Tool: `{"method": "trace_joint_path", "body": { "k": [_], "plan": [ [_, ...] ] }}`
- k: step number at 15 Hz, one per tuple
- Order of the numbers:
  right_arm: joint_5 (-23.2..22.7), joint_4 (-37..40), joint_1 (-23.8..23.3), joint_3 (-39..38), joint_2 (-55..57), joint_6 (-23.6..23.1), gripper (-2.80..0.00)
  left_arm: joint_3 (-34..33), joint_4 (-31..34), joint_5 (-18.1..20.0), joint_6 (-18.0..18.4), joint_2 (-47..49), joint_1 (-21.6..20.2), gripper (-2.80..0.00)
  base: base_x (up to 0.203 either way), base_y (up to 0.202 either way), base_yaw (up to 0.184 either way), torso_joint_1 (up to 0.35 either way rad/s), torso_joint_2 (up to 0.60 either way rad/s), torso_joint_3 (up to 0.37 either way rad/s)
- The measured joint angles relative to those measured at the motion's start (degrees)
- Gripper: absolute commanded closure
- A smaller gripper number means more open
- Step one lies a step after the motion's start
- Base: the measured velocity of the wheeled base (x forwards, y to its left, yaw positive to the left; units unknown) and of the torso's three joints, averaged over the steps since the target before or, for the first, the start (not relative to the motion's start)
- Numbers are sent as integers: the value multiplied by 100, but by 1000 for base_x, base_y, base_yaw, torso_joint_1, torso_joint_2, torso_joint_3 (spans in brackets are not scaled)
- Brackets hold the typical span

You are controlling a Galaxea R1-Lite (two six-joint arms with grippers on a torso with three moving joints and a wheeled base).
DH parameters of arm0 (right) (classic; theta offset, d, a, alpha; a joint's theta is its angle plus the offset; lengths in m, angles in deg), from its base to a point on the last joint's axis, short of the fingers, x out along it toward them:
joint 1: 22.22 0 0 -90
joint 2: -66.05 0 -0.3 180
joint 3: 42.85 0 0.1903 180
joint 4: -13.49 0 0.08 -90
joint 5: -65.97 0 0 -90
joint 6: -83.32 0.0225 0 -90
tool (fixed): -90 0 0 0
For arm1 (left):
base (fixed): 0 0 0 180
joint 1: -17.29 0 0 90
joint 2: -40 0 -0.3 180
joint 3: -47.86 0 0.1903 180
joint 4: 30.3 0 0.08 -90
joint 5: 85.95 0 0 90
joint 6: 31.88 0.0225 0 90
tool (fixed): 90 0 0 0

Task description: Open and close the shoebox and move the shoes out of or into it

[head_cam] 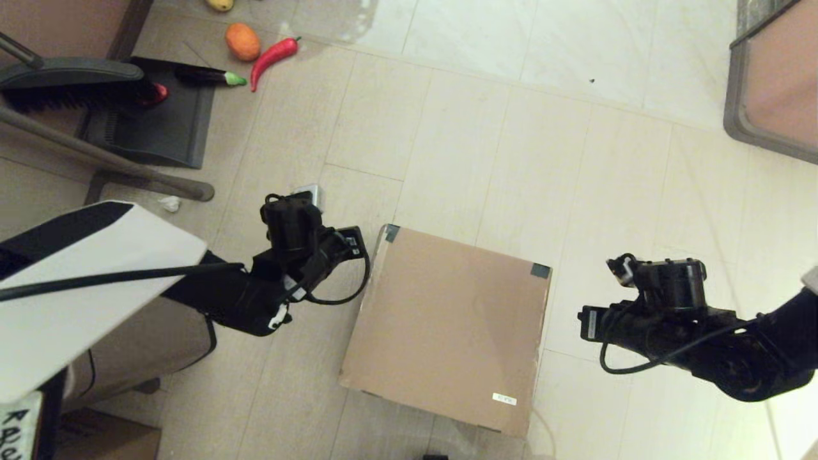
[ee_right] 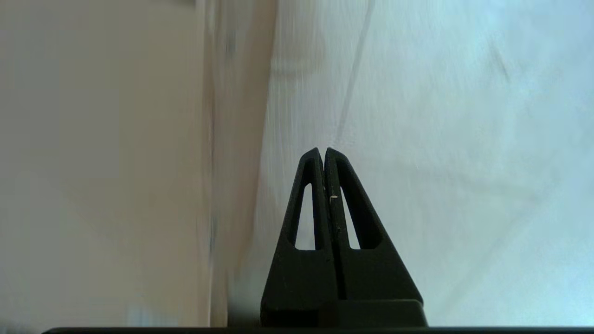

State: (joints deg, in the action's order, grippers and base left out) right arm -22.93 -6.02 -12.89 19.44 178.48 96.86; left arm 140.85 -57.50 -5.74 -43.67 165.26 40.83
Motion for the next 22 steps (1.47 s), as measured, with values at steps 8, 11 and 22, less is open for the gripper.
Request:
{"method": "trace_joint_path", "body": {
  "k": [8, 11, 22],
  "plan": [
    [152, 523, 287, 2032, 1213, 3, 0, 129, -48, -85, -17, 224, -142, 0, 0, 0, 0, 0, 0, 0],
    [132, 993, 450, 3100, 1452, 8, 0, 100, -42, -273, -17, 170, -297, 0, 0, 0, 0, 0, 0, 0],
    [-50, 1120, 419, 3466, 1537, 298, 0, -672, -219, -228, -50, -47, -651, 0, 0, 0, 0, 0, 0, 0]
  ]
}}
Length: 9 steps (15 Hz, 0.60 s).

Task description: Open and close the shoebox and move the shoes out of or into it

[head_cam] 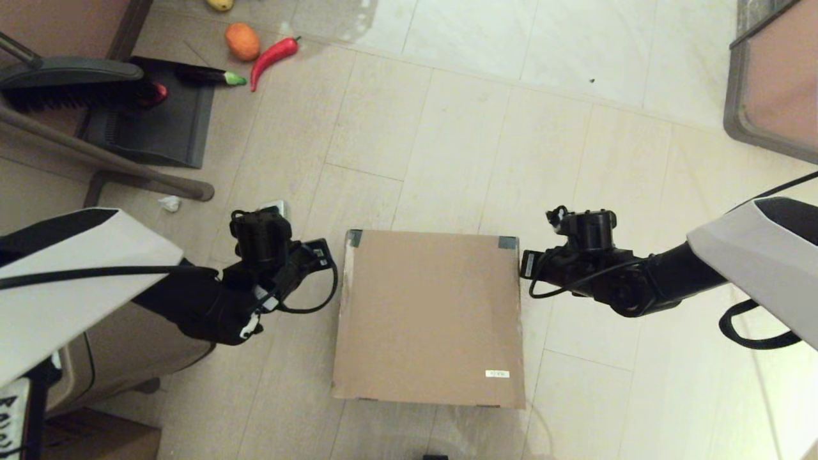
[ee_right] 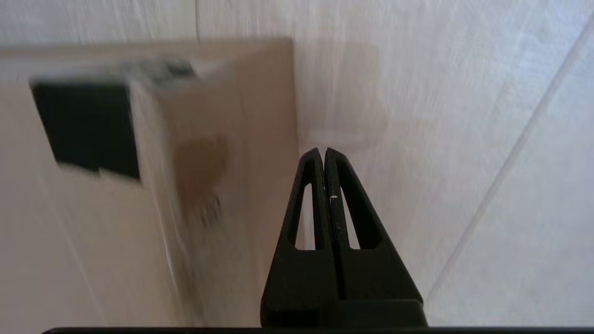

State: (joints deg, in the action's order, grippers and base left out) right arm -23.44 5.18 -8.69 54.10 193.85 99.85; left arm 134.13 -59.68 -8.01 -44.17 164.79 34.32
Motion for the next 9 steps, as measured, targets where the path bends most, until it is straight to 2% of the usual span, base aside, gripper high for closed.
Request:
{"method": "trace_joint_path", "body": {
  "k": [9],
  "plan": [
    [-38, 120, 422, 17, 0, -30, 0, 29, -218, 127, 5, 546, 79, 0, 0, 0, 0, 0, 0, 0]
  ]
}}
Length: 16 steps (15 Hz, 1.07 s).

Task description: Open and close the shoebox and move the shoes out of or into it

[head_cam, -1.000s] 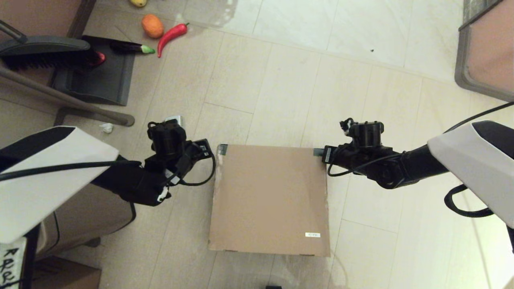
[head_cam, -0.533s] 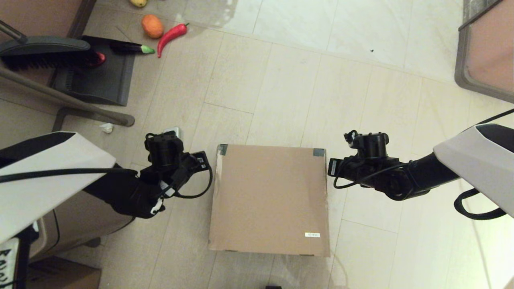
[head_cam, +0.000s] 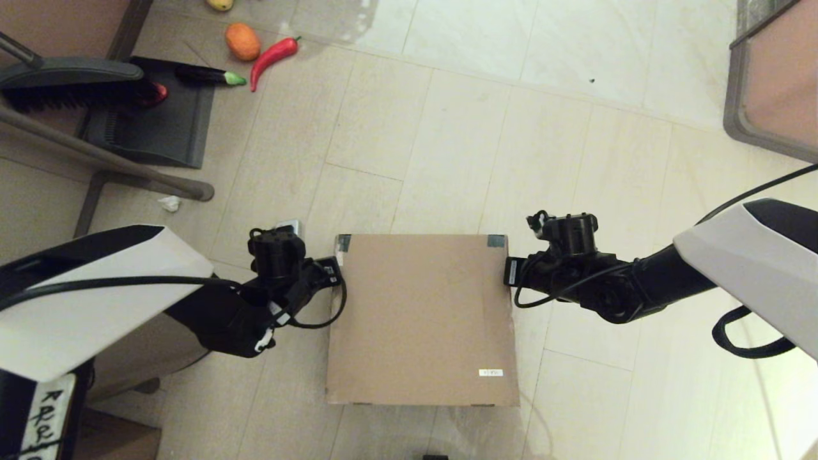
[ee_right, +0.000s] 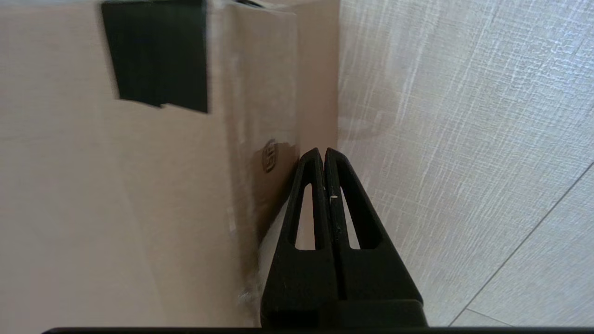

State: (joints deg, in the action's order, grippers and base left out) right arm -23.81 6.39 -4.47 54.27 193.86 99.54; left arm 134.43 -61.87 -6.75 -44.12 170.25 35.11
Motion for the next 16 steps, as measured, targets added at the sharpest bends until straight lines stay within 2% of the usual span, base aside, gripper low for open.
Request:
{"method": "trace_joint_path", "body": {
  "k": [6, 13, 16],
  "plan": [
    [9, 176, 13, 297, 74, -193, 0, 657, 16, -6, 9, 394, 96, 0, 0, 0, 0, 0, 0, 0],
    [18, 972, -54, 1613, 204, -197, 0, 1837, 410, -30, 12, 476, 293, 0, 0, 0, 0, 0, 0, 0],
    [11, 1117, -250, 2043, 223, -244, 0, 2338, 719, -60, 24, 429, 301, 0, 0, 0, 0, 0, 0, 0]
  ]
}}
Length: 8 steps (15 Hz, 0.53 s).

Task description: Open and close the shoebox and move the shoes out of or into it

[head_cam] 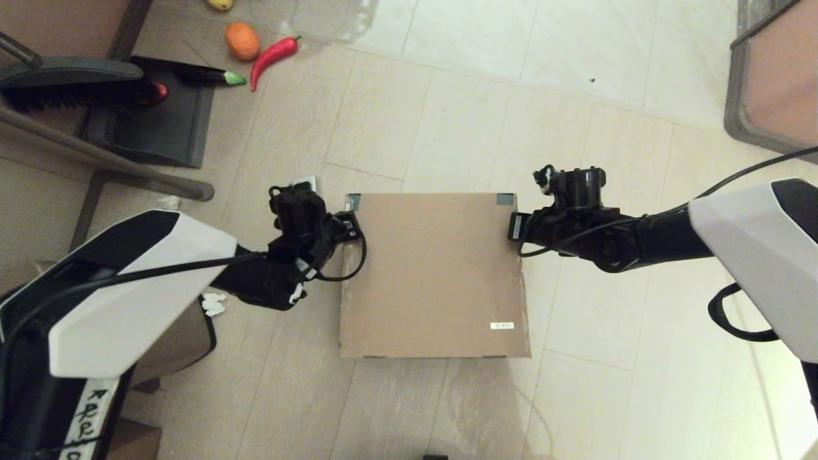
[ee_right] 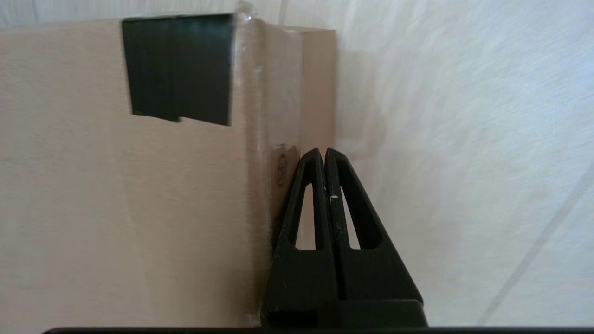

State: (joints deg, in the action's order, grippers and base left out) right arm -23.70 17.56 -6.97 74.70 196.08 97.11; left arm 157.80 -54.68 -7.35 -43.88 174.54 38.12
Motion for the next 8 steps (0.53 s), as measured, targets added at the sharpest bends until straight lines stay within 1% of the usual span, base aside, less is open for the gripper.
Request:
{"method": "trace_joint_path", "body": {
  "k": [1, 2, 4, 6, 8],
  "plan": [
    [-4, 4, -77, -32, -93, -53, 0, 46, 44, -38, 6, -98, -22, 0, 0, 0, 0, 0, 0, 0],
    [-6, 23, -145, -159, -264, -115, 0, 39, 61, -152, 8, -239, -55, 0, 0, 0, 0, 0, 0, 0],
    [-23, 147, -270, -575, -776, -265, 0, -170, 157, -399, 12, -593, -135, 0, 0, 0, 0, 0, 0, 0],
    [-173, 329, -339, -1252, -1542, -487, 0, -619, 202, -542, 18, -1069, -223, 0, 0, 0, 0, 0, 0, 0],
    [-411, 489, -407, -2358, -2505, -674, 0, -1349, 204, -591, 21, -1691, -387, 0, 0, 0, 0, 0, 0, 0]
  ]
}}
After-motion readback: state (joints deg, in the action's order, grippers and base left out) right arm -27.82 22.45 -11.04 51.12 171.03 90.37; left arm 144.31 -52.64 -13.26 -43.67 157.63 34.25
